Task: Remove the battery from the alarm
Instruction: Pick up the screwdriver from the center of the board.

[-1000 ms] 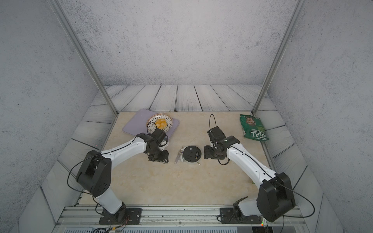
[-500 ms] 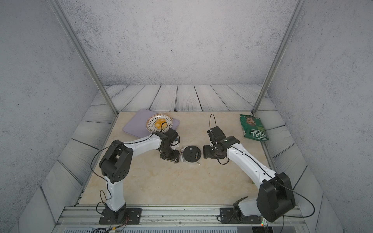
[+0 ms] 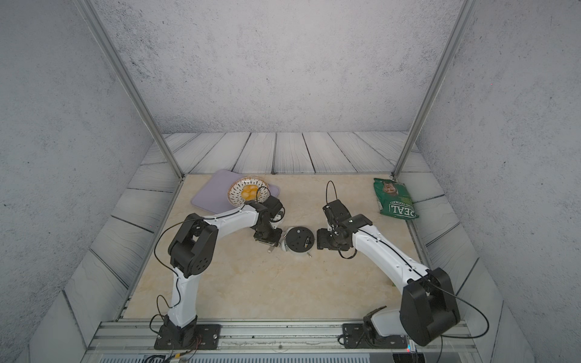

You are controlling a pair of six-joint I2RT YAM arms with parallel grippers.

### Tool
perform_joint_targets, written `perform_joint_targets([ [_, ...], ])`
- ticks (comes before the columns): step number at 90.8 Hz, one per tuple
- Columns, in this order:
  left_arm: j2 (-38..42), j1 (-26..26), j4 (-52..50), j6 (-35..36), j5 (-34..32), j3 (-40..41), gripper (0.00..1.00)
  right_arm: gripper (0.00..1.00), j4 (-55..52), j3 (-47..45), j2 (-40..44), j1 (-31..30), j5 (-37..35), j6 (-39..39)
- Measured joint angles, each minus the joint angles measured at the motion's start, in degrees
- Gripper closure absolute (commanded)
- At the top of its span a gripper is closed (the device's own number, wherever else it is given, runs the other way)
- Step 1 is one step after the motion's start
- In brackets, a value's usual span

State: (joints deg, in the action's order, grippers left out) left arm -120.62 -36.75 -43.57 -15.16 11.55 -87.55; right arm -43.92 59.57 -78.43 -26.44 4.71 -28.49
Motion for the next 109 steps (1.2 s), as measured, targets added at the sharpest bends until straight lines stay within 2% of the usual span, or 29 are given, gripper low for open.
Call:
perform_joint_targets([
  [11,0.5,0.1,0.4,0.1,-1.3,0.6,0.89,0.34,0.0,0.0,0.1,0.0,0.3,0.0],
  [25,4.7,2.0,0.5,-1.0,-3.1,6.0,0.95,0.33,0.3,-1.4,2.2,0.0,1.0,0.0],
  [44,18.5,7.8,2.5,-6.5,0.6,13.4,0.98,0.33,2.1,-3.3,8.7,0.0,2.8,0.2],
  [61,30.4,7.6,16.0,-17.4,13.2,21.0,0.99,0.35,8.2,-5.3,12.7,0.0,8.9,0.8],
  [74,32.9,6.1,29.5,-28.5,19.7,28.2,0.99,0.40,14.8,-8.0,14.9,-0.3,15.1,0.3],
  [92,33.4,3.3,41.9,-39.1,21.3,30.8,0.99,0.43,21.7,-8.5,13.4,-3.5,20.5,0.2],
  [109,34.5,1.8,49.6,-44.4,21.3,31.1,0.99,0.44,27.7,-8.5,9.1,-7.2,23.0,0.1],
])
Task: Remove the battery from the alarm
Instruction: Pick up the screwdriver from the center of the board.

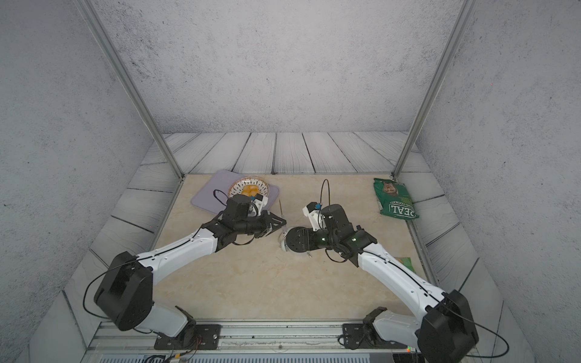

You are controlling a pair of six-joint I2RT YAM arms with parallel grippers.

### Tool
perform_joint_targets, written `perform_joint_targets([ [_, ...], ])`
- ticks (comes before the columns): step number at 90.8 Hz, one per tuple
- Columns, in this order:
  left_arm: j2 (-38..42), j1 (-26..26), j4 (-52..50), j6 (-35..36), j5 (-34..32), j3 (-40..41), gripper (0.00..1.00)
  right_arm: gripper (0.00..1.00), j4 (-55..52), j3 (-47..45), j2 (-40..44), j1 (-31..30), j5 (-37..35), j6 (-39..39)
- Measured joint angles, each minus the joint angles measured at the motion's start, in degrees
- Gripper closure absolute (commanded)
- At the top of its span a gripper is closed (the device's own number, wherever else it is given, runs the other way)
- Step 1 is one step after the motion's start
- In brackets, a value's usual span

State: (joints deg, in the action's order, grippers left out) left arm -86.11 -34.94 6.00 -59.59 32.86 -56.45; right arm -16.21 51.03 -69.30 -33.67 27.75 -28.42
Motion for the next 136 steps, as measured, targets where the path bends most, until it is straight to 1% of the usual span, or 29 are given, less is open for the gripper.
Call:
perform_joint_targets([
  [17,0.0,-1.4,2.2,-2.3,0.0,0.0,0.98,0.47,3.7,0.2,-3.7,-0.7,0.1,0.1],
  [30,0.0,-2.8,3.2,-3.3,0.0,0.0,0.98,0.56,5.9,2.2,-6.8,-0.7,-0.8,0.4],
  [39,0.0,-3.7,3.6,-3.5,-0.3,0.0,0.98,0.65,7.0,2.8,-7.5,-0.7,-2.1,0.9],
  [46,0.0,-3.8,3.7,-3.5,-0.6,0.0,0.94,0.78,7.1,2.8,-7.5,-0.9,-2.6,1.3],
  [48,0.0,-3.8,3.7,-3.5,-0.6,0.0,0.93,0.84,7.0,2.9,-7.5,-1.0,-2.7,1.8],
  [53,0.1,-3.8,3.7,-3.4,-1.0,0.0,0.86,0.96,6.7,3.0,-7.5,-1.0,-3.3,2.0],
  [56,0.2,-3.8,3.6,-3.2,-1.3,0.0,0.80,1.00,6.6,3.1,-7.5,-0.9,-3.6,2.4],
  [65,0.9,-3.4,2.2,-1.6,-0.9,-0.2,0.55,1.00,6.3,3.0,-7.4,-0.6,-3.6,4.5],
  [66,1.2,-3.2,1.8,-0.5,-0.7,-0.3,0.52,1.00,6.2,3.0,-7.3,-0.5,-3.6,4.7],
  [74,3.3,-1.3,0.6,1.3,1.3,-0.6,0.29,1.00,5.1,2.8,-6.5,1.7,-2.2,5.9],
  [79,4.9,0.7,0.6,3.3,3.3,-0.9,0.19,1.00,4.2,2.4,-5.3,3.6,-0.2,6.3],
  [83,6.1,2.7,1.1,4.1,5.0,-1.2,0.15,1.00,3.8,2.0,-4.1,5.4,2.1,6.5],
  [92,7.7,6.6,2.3,6.4,9.3,-2.4,0.13,1.00,3.4,1.5,-1.7,8.8,7.6,6.6],
  [98,7.5,7.8,2.9,7.8,11.8,-4.0,0.17,1.00,3.5,1.5,-1.0,10.3,11.1,6.6],
  [108,5.3,8.0,3.6,9.3,15.5,-7.3,0.24,1.00,4.1,1.4,-0.9,10.6,16.2,5.9],
  [121,-0.3,7.8,6.9,8.5,19.9,-11.5,0.33,1.00,6.6,1.4,-0.9,10.6,21.3,4.1],
  [136,-4.5,7.8,6.7,8.3,20.8,-14.1,0.35,1.00,8.5,1.4,-0.9,10.6,24.4,2.5],
])
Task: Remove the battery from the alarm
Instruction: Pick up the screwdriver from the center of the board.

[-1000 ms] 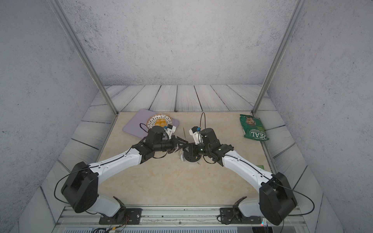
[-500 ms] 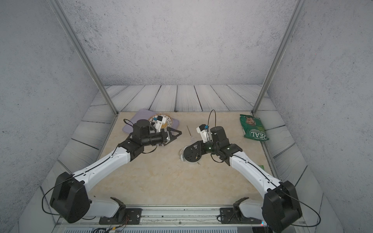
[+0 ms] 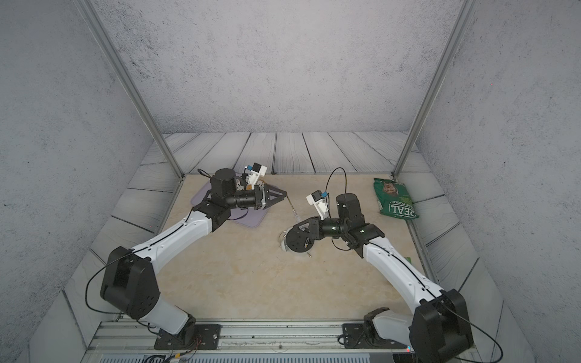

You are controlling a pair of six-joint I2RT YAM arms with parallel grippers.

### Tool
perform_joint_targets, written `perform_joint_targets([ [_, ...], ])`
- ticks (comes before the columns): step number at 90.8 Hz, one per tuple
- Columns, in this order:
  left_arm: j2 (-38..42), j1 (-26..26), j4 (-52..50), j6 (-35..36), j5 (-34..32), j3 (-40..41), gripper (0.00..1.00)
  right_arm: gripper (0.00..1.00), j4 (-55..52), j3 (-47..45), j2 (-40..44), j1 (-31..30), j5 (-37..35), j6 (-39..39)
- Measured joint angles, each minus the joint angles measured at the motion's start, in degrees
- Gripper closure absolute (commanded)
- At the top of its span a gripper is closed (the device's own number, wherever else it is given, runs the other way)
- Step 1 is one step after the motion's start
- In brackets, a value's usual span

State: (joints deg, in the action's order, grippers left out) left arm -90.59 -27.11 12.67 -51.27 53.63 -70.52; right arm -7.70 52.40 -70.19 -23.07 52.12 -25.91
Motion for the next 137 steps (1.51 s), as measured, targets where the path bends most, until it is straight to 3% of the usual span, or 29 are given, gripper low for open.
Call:
perform_joint_targets([
  [19,-2.2,-0.4,1.0,-1.4,0.4,-2.2,0.55,1.00,2.8,0.0,-0.7,0.0,2.9,-2.0],
  [26,-2.8,-0.9,1.8,-1.6,0.7,-2.9,0.73,1.00,3.6,0.0,-1.4,0.0,3.9,-2.6],
  [33,-2.9,-1.2,3.0,-3.2,0.6,-2.9,1.00,1.00,3.9,0.0,-2.1,0.0,4.7,-2.6],
  [41,-2.9,-1.4,3.5,-4.5,-0.4,-2.7,1.00,0.96,4.6,0.0,-2.3,0.0,4.8,-2.7],
  [56,-1.8,-1.3,5.9,-11.1,-6.5,1.1,1.00,0.71,7.7,-1.0,-2.6,0.5,3.1,-6.8],
  [67,-1.5,-1.1,8.8,-17.8,-11.5,4.7,1.00,0.52,15.9,-4.4,-2.5,1.7,0.1,-14.4],
  [82,-1.5,-1.5,11.0,-24.2,-17.7,6.2,1.00,0.40,28.7,-9.7,-2.5,2.3,-5.9,-25.5],
  [98,-0.6,-3.1,12.2,-27.8,-24.0,8.1,1.00,0.38,39.5,-13.5,-2.6,2.0,-12.3,-36.1],
  [111,0.6,-4.3,11.7,-28.6,-27.8,9.3,1.00,0.38,42.7,-14.5,-2.6,1.0,-16.5,-40.2],
  [137,3.1,-5.6,9.7,-28.6,-32.0,9.9,1.00,0.53,45.9,-15.1,-2.9,-0.8,-19.7,-44.1],
])
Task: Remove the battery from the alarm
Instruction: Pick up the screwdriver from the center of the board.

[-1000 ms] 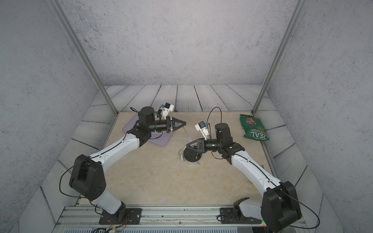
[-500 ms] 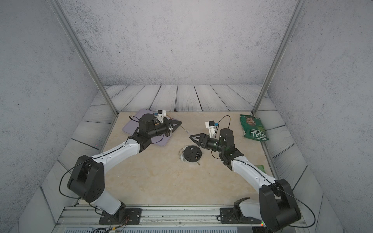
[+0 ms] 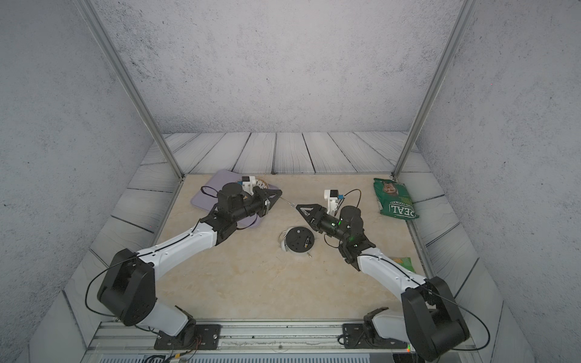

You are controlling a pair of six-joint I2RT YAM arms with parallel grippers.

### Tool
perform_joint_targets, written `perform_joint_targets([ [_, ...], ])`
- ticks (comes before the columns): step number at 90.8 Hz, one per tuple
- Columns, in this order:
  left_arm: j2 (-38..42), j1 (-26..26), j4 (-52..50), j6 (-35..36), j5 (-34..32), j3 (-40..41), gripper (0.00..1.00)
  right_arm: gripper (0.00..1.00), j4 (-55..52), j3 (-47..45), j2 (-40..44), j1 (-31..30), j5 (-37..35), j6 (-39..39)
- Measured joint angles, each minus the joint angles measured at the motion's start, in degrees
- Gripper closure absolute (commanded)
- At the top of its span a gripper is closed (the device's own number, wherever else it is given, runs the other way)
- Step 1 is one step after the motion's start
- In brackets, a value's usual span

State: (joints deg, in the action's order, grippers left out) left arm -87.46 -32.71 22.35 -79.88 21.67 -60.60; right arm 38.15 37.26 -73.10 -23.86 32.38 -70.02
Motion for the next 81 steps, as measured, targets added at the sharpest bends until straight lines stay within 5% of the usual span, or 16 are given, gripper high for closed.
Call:
perform_joint_targets([
  [56,1.3,-1.4,-3.0,-2.3,-3.7,0.5,1.00,0.78,7.9,-0.1,-3.4,-1.9,-1.5,-3.3],
  [81,1.3,-1.4,-2.7,-6.0,-4.5,1.1,1.00,0.79,9.7,-0.2,-4.3,-2.2,-1.8,-3.3],
])
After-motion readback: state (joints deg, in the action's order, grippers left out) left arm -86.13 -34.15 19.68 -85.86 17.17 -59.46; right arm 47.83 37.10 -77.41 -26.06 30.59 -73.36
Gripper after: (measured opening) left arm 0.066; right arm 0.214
